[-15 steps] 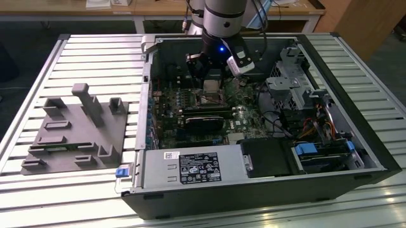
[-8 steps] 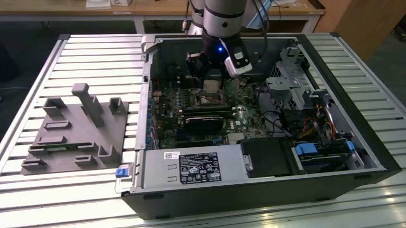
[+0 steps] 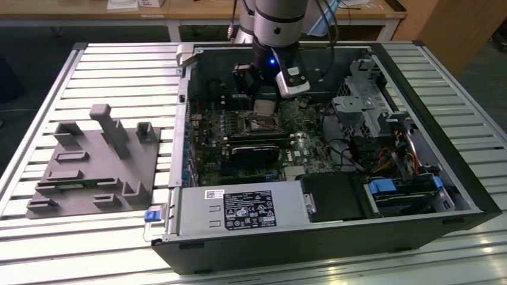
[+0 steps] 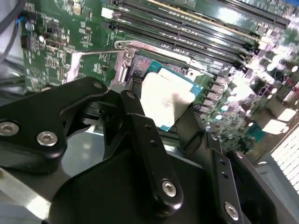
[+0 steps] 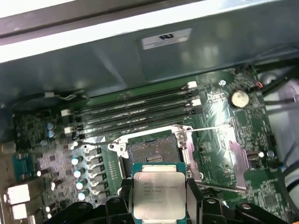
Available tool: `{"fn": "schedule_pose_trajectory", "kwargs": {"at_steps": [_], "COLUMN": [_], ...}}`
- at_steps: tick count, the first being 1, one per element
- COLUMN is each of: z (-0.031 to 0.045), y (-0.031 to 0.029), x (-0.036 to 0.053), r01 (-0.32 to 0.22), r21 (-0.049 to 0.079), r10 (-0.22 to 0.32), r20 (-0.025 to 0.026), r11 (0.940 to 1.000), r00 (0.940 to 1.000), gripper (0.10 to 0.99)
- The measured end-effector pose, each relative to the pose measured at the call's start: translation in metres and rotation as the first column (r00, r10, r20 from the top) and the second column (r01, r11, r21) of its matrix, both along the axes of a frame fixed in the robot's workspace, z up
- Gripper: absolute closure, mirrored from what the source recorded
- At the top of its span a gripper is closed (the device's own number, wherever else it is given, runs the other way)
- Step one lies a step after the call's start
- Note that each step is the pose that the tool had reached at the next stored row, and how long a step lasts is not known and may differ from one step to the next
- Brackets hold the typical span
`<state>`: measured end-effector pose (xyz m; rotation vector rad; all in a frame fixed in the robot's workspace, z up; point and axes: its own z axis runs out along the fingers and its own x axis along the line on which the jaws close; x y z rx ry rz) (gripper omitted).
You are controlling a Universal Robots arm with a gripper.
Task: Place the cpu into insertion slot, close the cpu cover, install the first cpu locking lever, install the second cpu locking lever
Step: 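Place the cpu into insertion slot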
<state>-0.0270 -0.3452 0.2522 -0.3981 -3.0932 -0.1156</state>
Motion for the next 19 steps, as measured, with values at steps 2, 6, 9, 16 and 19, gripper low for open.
{"fn": "schedule_pose_trajectory", "kwargs": {"at_steps": [2,6,9,16,19], "z": [0.0000,-0.0002,-0.0003,-0.0005,-0.0007], "y": [0.0000,0.0000,0.0000,0.0000,0.0000], "x": [0.0000,0.0000,0.0000,0.0000,0.0000], "r01": [0.032,0.093,0.133,0.225,0.262], "r21": [-0.001,-0.003,-0.005,-0.007,-0.008], "r10": [-0.032,-0.093,-0.133,-0.225,-0.262], "r20": [0.0001,0.0004,0.0008,0.0014,0.0017], "r11": [0.9995,0.9957,0.9911,0.9744,0.9651], "r00": [0.9995,0.9957,0.9911,0.9745,0.9651], "gripper": [0.549,0.549,0.549,0.549,0.549]}}
